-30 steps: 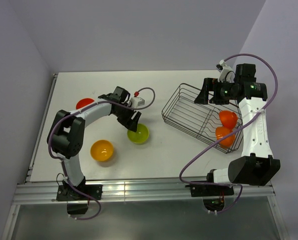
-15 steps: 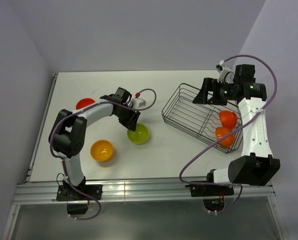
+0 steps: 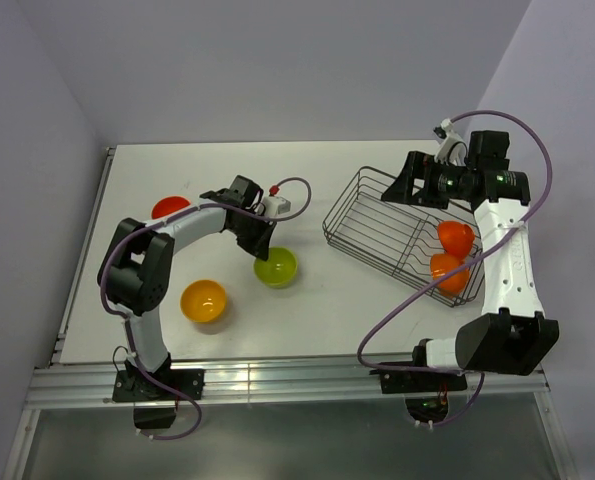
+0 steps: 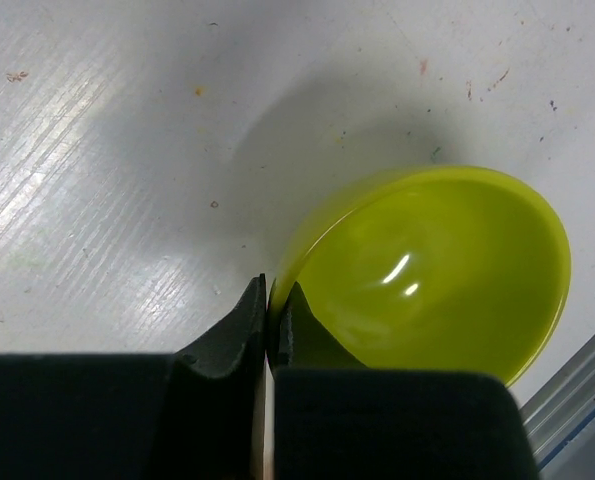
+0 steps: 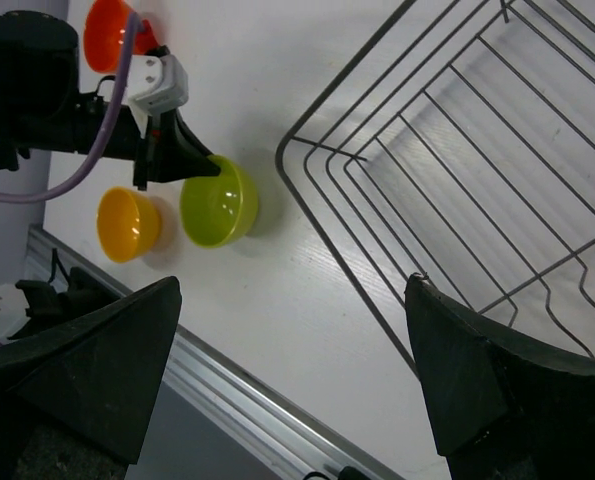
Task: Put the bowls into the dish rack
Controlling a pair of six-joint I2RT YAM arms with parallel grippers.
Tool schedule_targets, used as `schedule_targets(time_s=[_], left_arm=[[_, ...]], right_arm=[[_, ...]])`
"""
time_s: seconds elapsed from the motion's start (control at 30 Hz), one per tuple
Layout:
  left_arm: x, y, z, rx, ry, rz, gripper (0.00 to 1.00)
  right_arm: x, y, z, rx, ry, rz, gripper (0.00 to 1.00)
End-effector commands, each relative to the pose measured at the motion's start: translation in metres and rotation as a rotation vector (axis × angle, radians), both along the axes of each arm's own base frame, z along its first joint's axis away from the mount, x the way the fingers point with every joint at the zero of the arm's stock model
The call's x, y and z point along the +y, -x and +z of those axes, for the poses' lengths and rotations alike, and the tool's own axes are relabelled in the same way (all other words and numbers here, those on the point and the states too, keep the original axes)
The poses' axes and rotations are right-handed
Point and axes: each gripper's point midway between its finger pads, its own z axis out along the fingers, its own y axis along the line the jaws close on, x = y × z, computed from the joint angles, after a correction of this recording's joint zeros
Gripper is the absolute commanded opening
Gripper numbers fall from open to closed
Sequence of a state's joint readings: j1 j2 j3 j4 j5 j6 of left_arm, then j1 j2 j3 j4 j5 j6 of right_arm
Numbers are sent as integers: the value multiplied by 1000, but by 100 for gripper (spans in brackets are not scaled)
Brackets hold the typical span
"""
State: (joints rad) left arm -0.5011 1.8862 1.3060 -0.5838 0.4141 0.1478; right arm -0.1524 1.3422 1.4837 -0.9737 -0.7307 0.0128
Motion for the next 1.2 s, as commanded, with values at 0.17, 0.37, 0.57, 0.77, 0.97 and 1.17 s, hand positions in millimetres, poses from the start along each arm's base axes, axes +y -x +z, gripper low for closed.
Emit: schedule_targets(time_s=[0.17, 0.37, 0.57, 0.77, 0.97, 1.17], left_arm=[[-21, -23, 88, -97, 228, 63, 0], [-24, -44, 167, -197, 405, 181, 0], [-16, -55, 242, -348, 523, 319, 0], [-2, -58, 276, -396, 645, 463, 0], [0, -58, 297, -351, 716, 510, 0], [-3, -54, 312, -332, 776, 498, 0]], right_arm=[[33, 11, 45, -133, -193, 72, 100], [53, 15, 63, -173, -233, 119, 100], [84, 24, 70, -145, -324, 225, 100], [128, 42, 78, -161, -385, 374, 100], [149, 32, 90, -122, -407, 387, 100], [168, 20, 104, -147, -373, 344, 100]])
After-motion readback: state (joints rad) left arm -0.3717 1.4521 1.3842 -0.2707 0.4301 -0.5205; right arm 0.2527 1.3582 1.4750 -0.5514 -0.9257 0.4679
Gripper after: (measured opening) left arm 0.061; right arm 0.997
